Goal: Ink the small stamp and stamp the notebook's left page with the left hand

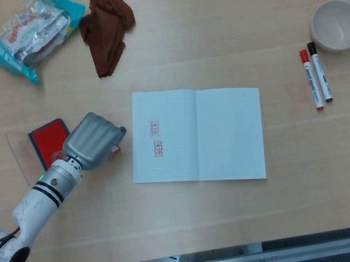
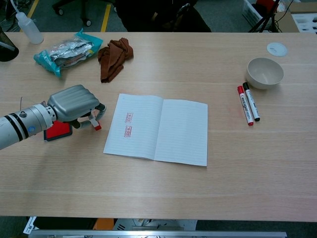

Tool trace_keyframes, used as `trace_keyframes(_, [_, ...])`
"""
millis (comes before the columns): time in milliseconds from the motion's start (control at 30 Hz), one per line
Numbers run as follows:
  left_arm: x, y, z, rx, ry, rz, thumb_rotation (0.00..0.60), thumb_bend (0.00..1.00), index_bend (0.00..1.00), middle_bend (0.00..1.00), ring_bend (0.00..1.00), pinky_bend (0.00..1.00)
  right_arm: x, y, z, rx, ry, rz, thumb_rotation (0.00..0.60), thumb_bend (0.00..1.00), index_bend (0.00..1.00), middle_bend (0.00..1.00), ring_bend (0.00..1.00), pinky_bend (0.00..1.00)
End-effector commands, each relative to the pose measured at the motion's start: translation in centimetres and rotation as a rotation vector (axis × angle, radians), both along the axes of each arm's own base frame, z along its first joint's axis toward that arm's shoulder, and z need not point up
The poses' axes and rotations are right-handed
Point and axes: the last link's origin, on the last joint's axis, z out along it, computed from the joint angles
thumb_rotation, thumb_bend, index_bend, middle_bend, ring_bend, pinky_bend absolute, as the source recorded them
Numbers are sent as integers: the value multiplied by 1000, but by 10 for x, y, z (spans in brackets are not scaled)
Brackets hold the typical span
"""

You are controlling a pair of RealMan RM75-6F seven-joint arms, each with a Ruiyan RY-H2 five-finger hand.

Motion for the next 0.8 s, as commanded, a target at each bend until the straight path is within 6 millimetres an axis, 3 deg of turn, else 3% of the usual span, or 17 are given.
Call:
trace_keyframes(33, [-1,0,-1,0,1,-1,600,317,518,1000,1000,1000,0,0,0,-1,2,0,600,223,341,473,496,538])
trace_keyframes(800, [4,3,6,18,-22,-5,600,331,545,1000,1000,1000,-1,1,1,-7,-1,-2,600,223,341,473,496,538])
